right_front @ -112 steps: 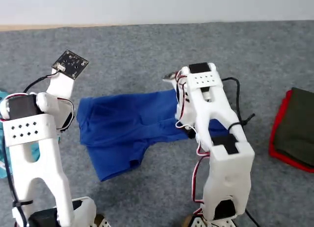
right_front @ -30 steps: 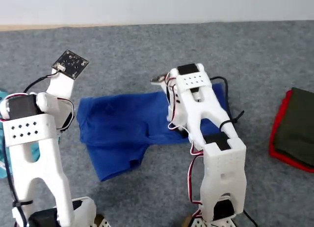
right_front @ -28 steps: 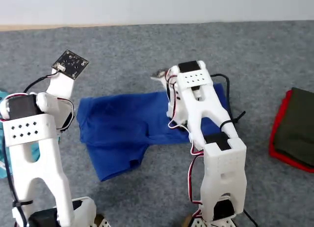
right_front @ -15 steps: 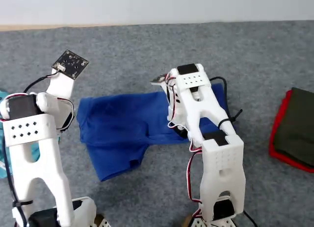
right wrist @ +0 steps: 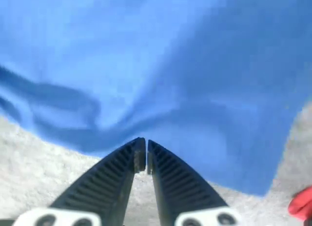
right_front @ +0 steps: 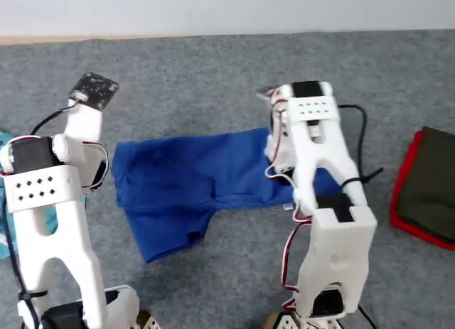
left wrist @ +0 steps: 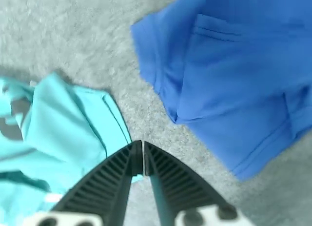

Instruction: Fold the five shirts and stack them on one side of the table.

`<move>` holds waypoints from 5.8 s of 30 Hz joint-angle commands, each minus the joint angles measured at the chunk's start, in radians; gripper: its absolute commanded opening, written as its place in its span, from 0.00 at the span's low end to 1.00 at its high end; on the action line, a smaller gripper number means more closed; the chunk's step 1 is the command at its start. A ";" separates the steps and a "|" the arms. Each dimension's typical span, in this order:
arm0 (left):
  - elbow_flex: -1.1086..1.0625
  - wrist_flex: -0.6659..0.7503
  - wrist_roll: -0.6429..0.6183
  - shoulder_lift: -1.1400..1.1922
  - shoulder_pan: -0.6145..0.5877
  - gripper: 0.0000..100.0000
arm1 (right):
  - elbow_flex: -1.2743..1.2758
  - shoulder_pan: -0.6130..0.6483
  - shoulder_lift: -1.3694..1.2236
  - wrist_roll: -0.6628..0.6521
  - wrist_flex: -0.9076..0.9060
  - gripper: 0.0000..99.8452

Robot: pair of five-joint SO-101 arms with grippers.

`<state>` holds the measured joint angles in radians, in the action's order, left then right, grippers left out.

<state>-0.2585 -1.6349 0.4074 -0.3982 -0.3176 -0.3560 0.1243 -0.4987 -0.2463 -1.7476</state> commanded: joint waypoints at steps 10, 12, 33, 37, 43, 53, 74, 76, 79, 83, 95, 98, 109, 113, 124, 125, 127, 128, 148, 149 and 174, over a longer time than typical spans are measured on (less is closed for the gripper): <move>0.033 -0.011 -0.180 -0.037 -0.160 0.01 | -0.006 -0.163 -0.199 0.069 0.054 0.01; 0.033 -0.011 -0.178 -0.037 -0.169 0.01 | -0.011 -0.216 -0.219 0.063 0.056 0.01; 0.033 -0.005 -0.178 -0.035 -0.166 0.01 | -0.272 -0.108 -0.286 -0.009 0.143 0.01; 0.033 -0.005 -0.178 -0.035 -0.166 0.01 | -0.344 -0.099 -0.255 -0.009 0.084 0.01; 0.033 -0.005 -0.175 -0.035 -0.166 0.01 | -0.420 -0.107 -0.226 -0.009 -0.042 0.01; 0.051 -0.005 -0.172 -0.035 -0.166 0.01 | -0.347 -0.271 -0.170 -0.020 -0.050 0.01; 0.131 -0.011 -0.172 -0.035 -0.137 0.01 | -0.288 -0.268 -0.071 -0.071 -0.021 0.01; 0.130 -0.011 -0.172 -0.035 -0.118 0.01 | -0.288 -0.232 -0.022 -0.071 -0.022 0.01; 0.124 -0.011 -0.172 -0.026 -0.106 0.01 | -0.287 -0.174 0.028 -0.072 -0.038 0.01; 0.105 -0.014 -0.172 0.003 -0.112 0.06 | -0.284 -0.090 0.056 -0.072 -0.047 0.01; 0.108 -0.029 -0.015 -0.061 -0.546 0.07 | 0.183 0.240 0.369 -0.319 -0.038 0.01; 0.102 0.012 0.035 -0.060 -0.680 0.07 | 0.305 0.343 0.437 -0.359 0.013 0.04; 0.021 0.095 0.089 -0.060 -0.783 0.07 | 0.505 0.754 0.449 -0.356 0.329 0.21; -0.024 0.110 0.089 -0.060 -0.783 0.07 | 0.560 0.849 0.449 -0.356 0.460 0.23; -0.044 0.110 0.087 -0.060 -0.783 0.07 | 0.473 0.909 0.242 -0.362 0.545 0.23; -0.044 0.110 0.087 -0.060 -0.783 0.07 | 0.456 0.917 0.226 -0.362 0.545 0.23; -0.044 0.110 0.087 -0.060 -0.783 0.07 | 0.431 0.935 0.200 -0.362 0.545 0.23; -0.044 0.110 0.087 -0.060 -0.783 0.07 | 0.422 0.943 0.189 -0.364 0.545 0.23; -0.041 0.109 0.089 -0.060 -0.783 0.07 | 0.328 0.960 0.024 -0.364 0.533 0.02; -0.041 0.109 0.089 -0.060 -0.783 0.07 | 0.318 0.960 0.018 -0.364 0.522 0.02; -0.044 0.107 0.089 -0.061 -0.783 0.07 | 0.020 0.777 0.005 -0.356 0.400 0.01</move>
<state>-0.3076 -1.5413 0.4856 -0.4289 -1.0940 -0.2608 0.9298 -0.5033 -0.5992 -1.3472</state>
